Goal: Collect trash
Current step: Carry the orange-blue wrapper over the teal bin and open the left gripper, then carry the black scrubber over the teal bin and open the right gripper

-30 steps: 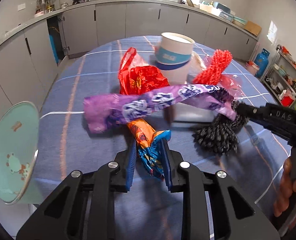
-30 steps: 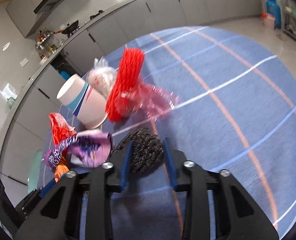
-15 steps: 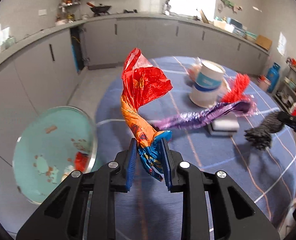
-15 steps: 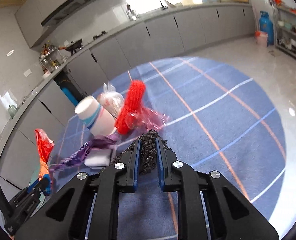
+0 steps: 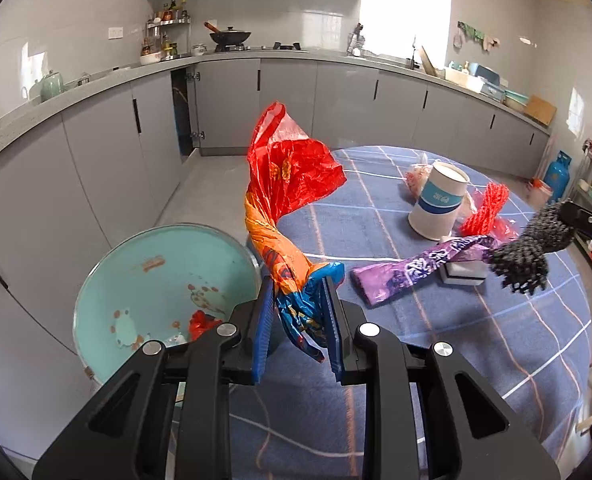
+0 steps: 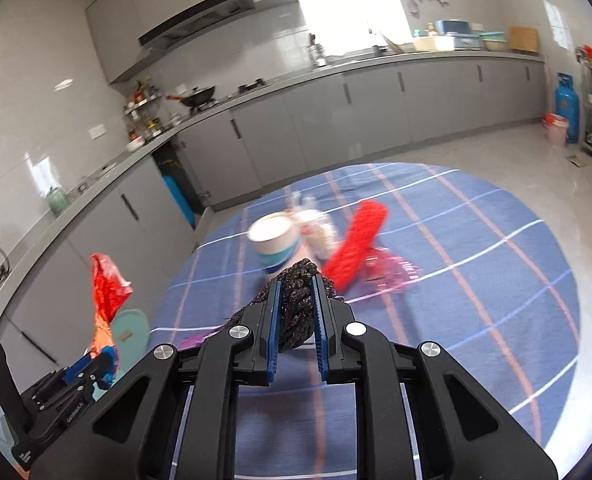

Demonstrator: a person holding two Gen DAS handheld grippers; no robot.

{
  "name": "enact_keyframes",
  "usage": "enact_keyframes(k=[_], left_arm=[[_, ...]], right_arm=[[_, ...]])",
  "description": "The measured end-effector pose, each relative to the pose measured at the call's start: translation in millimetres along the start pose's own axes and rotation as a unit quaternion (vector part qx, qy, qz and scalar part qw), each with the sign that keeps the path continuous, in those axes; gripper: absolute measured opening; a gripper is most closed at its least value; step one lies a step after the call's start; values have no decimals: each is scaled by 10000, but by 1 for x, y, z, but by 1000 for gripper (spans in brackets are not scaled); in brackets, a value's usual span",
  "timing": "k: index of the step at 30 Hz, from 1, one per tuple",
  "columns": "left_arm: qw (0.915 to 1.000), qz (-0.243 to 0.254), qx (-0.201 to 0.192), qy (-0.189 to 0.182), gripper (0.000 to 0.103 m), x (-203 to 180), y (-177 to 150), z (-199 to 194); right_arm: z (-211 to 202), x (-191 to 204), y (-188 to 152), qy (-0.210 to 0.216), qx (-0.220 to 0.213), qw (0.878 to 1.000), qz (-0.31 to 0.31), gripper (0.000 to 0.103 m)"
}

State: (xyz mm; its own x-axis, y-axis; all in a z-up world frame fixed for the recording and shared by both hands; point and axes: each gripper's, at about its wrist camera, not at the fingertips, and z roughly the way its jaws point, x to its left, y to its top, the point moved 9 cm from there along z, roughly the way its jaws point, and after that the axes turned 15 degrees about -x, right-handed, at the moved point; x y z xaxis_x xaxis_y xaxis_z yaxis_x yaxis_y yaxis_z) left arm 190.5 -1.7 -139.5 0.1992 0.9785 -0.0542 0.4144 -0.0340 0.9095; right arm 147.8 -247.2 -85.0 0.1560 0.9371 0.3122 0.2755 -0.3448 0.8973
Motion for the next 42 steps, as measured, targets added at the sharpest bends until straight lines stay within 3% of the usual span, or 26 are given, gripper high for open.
enact_keyframes(k=[9, 13, 16, 24, 32, 42], left_arm=[[9991, -119, -186, 352, 23, 48, 5, -19], [9989, -243, -148, 369, 23, 69, -7, -9], [9970, -453, 66, 630, 16, 91, -19, -1], [9904, -785, -184, 1120, 16, 150, -5, -16], [9893, -802, -128, 1211, 16, 161, -11, -17], [9862, -814, 44, 1444, 16, 185, -24, -9]], right_arm=[[14, 69, -14, 500, 115, 9983, -274, 16], [24, 96, -27, 608, 204, 9970, -433, 16], [27, 105, -36, 655, 297, 9959, -556, 16], [41, 115, -46, 764, 430, 9948, -524, 16], [55, 162, -57, 1133, 535, 9894, -738, 16], [93, 228, -109, 1537, 1070, 9766, -1060, 16]])
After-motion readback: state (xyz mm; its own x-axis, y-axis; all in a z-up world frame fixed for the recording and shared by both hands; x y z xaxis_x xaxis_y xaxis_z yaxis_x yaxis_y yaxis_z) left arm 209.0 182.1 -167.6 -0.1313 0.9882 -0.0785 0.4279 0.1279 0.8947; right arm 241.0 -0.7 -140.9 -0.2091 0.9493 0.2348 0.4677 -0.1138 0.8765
